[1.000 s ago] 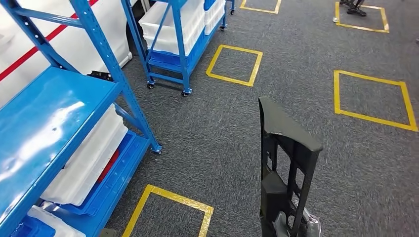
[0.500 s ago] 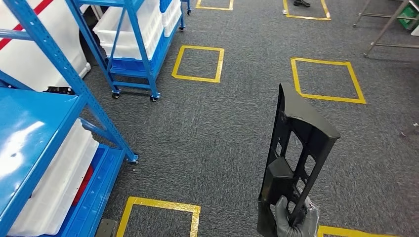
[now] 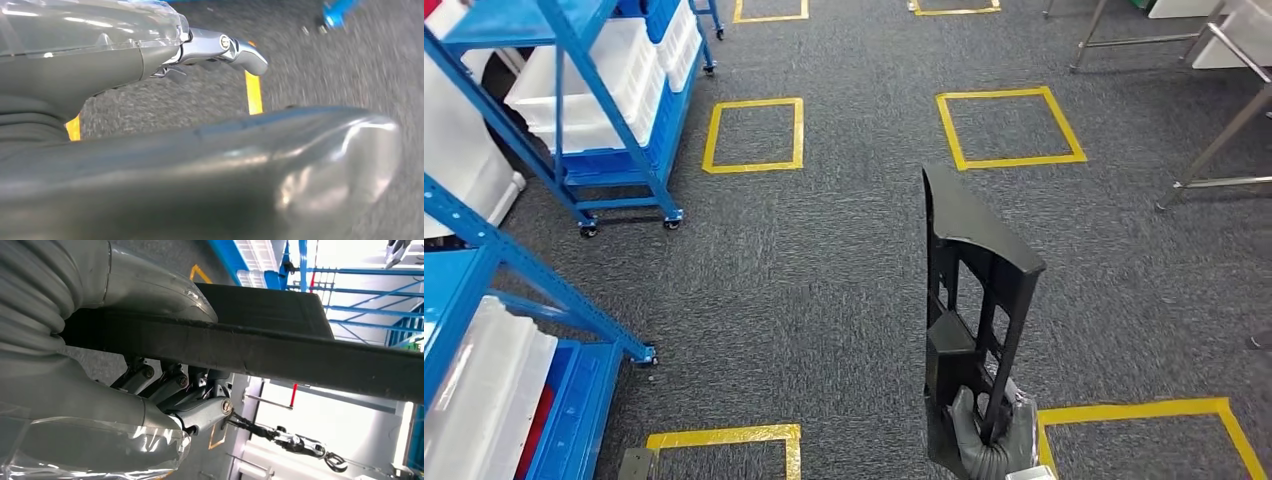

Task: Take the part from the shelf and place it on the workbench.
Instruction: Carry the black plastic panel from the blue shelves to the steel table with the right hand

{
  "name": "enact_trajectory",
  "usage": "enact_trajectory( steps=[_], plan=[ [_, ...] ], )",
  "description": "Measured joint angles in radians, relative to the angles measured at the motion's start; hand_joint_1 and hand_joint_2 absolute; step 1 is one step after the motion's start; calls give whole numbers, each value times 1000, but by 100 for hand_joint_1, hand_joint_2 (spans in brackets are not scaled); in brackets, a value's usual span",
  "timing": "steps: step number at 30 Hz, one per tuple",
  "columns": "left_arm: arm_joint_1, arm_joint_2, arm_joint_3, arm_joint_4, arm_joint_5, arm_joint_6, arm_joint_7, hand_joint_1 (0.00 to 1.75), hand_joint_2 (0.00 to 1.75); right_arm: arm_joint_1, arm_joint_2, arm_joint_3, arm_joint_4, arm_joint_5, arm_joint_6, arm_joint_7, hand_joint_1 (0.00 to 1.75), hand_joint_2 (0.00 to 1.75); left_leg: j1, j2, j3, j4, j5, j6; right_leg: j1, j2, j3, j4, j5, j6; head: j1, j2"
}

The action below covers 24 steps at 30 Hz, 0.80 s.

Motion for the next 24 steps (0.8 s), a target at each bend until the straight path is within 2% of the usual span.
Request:
enact_trajectory(
  steps=[1, 2, 3, 4, 5, 7, 8, 9, 10, 11, 12, 13, 15, 16, 17, 18, 19, 20, 22, 23, 24],
  plan=[
    [2, 0, -2, 0, -11, 2, 2, 0, 0, -3, 0, 2, 4, -1, 0, 1, 175, 175, 0, -11, -36, 69, -24, 2, 3, 15, 0, 0, 0, -3, 0, 0],
    [3, 0, -5, 0, -20, 4, 3, 0, 0, -5, 0, 2, 7, -4, 0, 2, 175, 175, -1, -16, -63, 114, -32, 5, 7, 31, 0, 1, 0, -4, 0, 0],
    [3, 0, -9, 0, -26, 6, 4, 0, 0, -7, -1, 2, 11, -6, 0, 3, 175, 175, -2, -19, -73, 119, -16, 9, 10, 47, 1, 2, 1, -5, 0, 0],
    [2, 1, -12, 0, -31, 7, 4, 0, 0, -9, -2, 2, 14, -9, 0, 4, 175, 175, -3, -24, -63, 83, 17, 14, 12, 63, 2, 3, 1, -5, 0, 0],
    [0, 2, -17, 0, -34, 8, 4, 0, 0, -12, -3, 2, 17, -11, -1, 6, 175, 175, -4, -39, -39, 17, 62, 20, 13, 78, 3, 4, 0, -5, 0, 0],
    [-3, 7, -23, 0, -35, 8, 4, 0, 0, -18, -7, 0, 22, -10, -7, 9, 175, 175, -5, -93, 9, -111, 121, 28, 13, 106, 1, 8, 1, -1, 0, 0],
    [-4, 10, -24, 0, -33, 6, 2, 0, 0, -18, -9, -2, 23, -6, -14, 12, 175, 175, -6, -112, 23, -147, 131, 29, 11, 118, -2, 9, 2, 4, 0, 0],
    [-4, 12, -25, 0, -30, 3, 1, 0, 0, -16, -12, -6, 24, 1, -21, 16, 175, 175, -7, -117, 28, -159, 130, 29, 8, 131, -6, 9, 4, 10, 0, 0],
    [-4, 14, -25, 0, -25, 0, -1, 0, 0, -13, -16, -12, 23, 9, -28, 20, 175, 175, -9, -107, 30, -165, 132, 30, 6, 144, -10, 8, 6, 18, 0, 0],
    [-5, 15, -25, 0, -21, -3, -3, 0, 0, -8, -21, -18, 22, 18, -33, 23, 175, 175, -8, -94, 34, -171, 135, 34, 4, 144, -12, 8, 6, 24, 0, 0],
    [-5, 16, -25, 0, -17, -5, -5, 0, 0, -4, -26, -25, 21, 26, -36, 26, 175, 175, -7, -81, 37, -178, 140, 39, 5, 125, -17, 18, -1, 29, 1, 0],
    [-4, 17, -25, 0, -14, -6, -7, 0, 0, -1, -31, -31, 19, 33, -40, 28, 175, 175, -6, -66, 40, -185, 144, 44, 7, 94, -31, 44, -20, 33, 3, 0],
    [2, 19, -24, 0, -4, -7, -7, 0, 0, 1, -38, -39, 16, 49, -50, 32, 175, 175, -7, -34, 43, -192, 146, 52, 8, 25, -83, 150, -81, 40, 6, 0],
    [6, 20, -23, 0, 5, -9, -7, 0, 0, 4, -41, -43, 13, 59, -59, 34, 175, 175, -8, -17, 44, -192, 145, 54, 5, 10, -115, 213, -108, 44, 7, 0],
    [10, 20, -20, 0, 16, -13, -6, 0, 0, 11, -42, -50, 7, 68, -67, 37, 175, 175, -9, -1, 44, -192, 143, 53, 1, 3, -137, 257, -121, 49, 7, 0],
    [15, 20, -16, 0, 27, -18, -7, 0, 0, 20, -43, -58, -2, 75, -73, 39, 175, 175, -8, 14, 45, -192, 140, 52, -4, -2, -143, 269, -115, 53, 7, 0],
    [19, 20, -10, 0, 38, -22, -8, 0, 0, 30, -45, -68, -15, 78, -77, 40, 175, 175, -7, 28, 48, -191, 137, 49, -8, -8, -128, 242, -93, 58, 7, 0],
    [24, 19, -4, 0, 47, -25, -10, 0, 0, 40, -45, -77, -29, 80, -78, 41, 175, 175, -6, 42, 51, -190, 133, 45, -12, -23, -94, 181, -59, 61, 7, 0],
    [33, 19, 6, 0, 60, -28, -16, 0, 0, 54, -46, -90, -56, 77, -76, 39, 175, 175, -8, 65, 60, -185, 121, 33, -10, -72, -24, 54, -16, 59, 7, 0],
    [36, 19, 13, 0, 65, -29, -18, 0, 0, 60, -45, -94, -70, 75, -74, 38, 175, 175, -10, 75, 66, -184, 115, 26, -7, -86, -5, 19, -9, 54, 5, 0],
    [38, 20, 19, 0, 70, -31, -19, 0, 0, 67, -45, -98, -83, 72, -73, 36, 175, 175, -13, 85, 71, -184, 111, 20, -4, -90, 0, 9, -13, 47, 4, 0]
  ],
)
